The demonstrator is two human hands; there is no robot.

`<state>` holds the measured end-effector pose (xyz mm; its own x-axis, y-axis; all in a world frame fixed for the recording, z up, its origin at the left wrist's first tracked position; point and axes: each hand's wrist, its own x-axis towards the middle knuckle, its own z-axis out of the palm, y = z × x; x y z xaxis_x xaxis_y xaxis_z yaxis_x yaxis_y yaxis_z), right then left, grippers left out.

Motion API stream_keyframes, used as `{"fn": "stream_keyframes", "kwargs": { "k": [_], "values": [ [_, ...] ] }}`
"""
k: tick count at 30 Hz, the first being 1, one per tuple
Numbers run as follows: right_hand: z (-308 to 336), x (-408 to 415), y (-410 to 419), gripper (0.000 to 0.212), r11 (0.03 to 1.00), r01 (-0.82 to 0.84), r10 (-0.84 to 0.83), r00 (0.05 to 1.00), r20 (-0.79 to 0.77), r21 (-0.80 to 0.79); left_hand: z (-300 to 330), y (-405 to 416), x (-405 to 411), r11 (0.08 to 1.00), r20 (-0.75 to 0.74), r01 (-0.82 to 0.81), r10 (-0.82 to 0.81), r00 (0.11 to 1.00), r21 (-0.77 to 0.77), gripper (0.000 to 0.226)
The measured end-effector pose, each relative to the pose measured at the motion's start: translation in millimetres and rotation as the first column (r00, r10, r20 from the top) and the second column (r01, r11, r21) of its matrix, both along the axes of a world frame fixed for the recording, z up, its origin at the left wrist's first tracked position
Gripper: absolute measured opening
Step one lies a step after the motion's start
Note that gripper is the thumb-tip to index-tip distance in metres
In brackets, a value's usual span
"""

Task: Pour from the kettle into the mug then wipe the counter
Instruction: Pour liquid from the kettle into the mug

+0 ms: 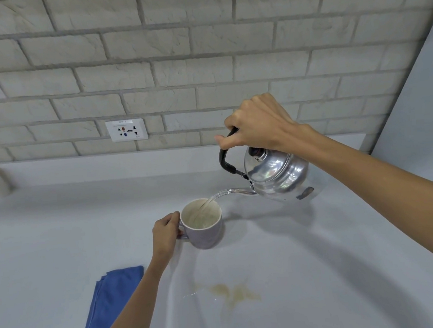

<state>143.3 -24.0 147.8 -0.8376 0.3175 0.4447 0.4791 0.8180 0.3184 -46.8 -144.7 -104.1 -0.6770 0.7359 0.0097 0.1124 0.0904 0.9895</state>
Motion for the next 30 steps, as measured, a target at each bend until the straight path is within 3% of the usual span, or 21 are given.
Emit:
{"fn": "stream_keyframes", "kwargs": {
  "k": [16, 21, 25, 30],
  "values": [
    [-8.4, -4.4, 1.1, 0.054, 0.999, -0.042, 0.043, 0.999, -0.02, 0.025, 1.8, -0.3, 0.6, 1.0, 0.036, 0.012, -0.012, 0.999, -0.009, 0.031],
    [-30.4, 7.7, 16.6, 0.055, 0.984, -0.008, -0.039, 0.965, -0.26, -0.177, 1.9, -2.6, 1.2, 1.0, 0.039, -0.002, 0.003, 0.999, -0.003, 0.036],
    [-38.7, 17.0, 28.8, 0.06, 0.928, 0.0, -0.186, 0.866, -0.464, -0.372, 2.4, -3.8, -0.7, 1.0, -0.003, 0.008, -0.008, 1.0, -0.027, 0.035],
    [-13.7, 26.5, 37.2, 0.061, 0.866, -0.077, -0.28, 0.744, -0.607, -0.494, 10.2, -7.0, -6.3, 0.998, -0.066, 0.038, -0.041, 0.997, -0.046, 0.034]
  ]
}}
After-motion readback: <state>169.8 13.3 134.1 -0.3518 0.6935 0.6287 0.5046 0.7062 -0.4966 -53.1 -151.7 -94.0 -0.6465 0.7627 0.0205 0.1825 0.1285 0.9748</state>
